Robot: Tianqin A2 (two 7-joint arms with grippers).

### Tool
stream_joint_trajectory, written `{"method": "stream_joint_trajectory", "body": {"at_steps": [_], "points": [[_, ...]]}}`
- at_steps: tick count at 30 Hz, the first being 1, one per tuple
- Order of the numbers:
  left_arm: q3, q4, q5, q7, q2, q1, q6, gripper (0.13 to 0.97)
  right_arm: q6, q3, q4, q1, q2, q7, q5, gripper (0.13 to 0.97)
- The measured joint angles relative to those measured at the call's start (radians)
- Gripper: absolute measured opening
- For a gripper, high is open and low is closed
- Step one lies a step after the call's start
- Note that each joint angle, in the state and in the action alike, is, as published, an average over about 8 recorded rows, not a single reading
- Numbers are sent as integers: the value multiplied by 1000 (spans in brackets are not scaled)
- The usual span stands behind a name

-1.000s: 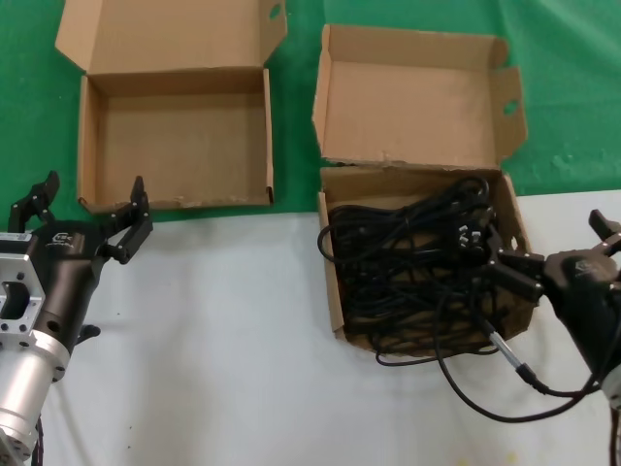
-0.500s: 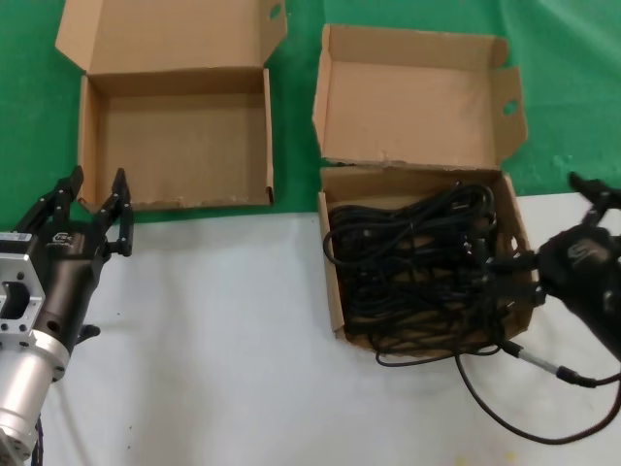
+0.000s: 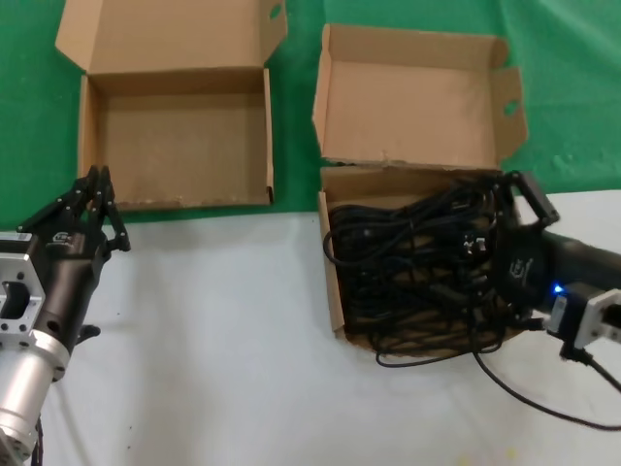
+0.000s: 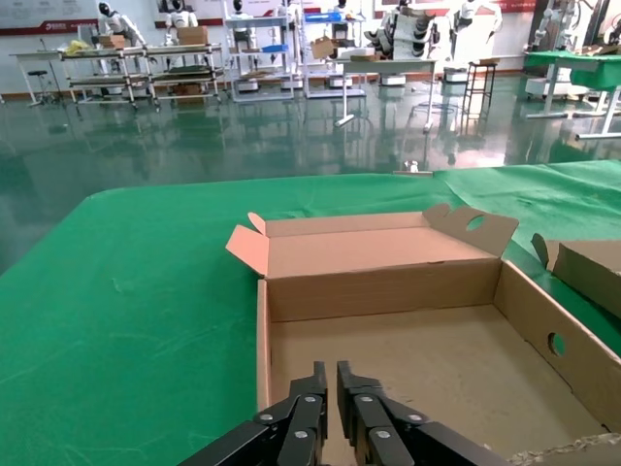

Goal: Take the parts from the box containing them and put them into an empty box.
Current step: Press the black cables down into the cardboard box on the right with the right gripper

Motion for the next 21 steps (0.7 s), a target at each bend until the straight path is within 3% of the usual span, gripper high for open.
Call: {"method": "stream_joint_trajectory", "body": {"at_steps": [7,14,21], "points": [[0,0,0,0,0,0,0,157,-165,-113,-31,209,68,-84,-110,966],[0,0,0,0,0,0,0,153,-288,-224,-68,392,85,-43,-239,966],[0,0,0,0,0,0,0,145,-326,-297,-101,497,48,24,-340,963]]}}
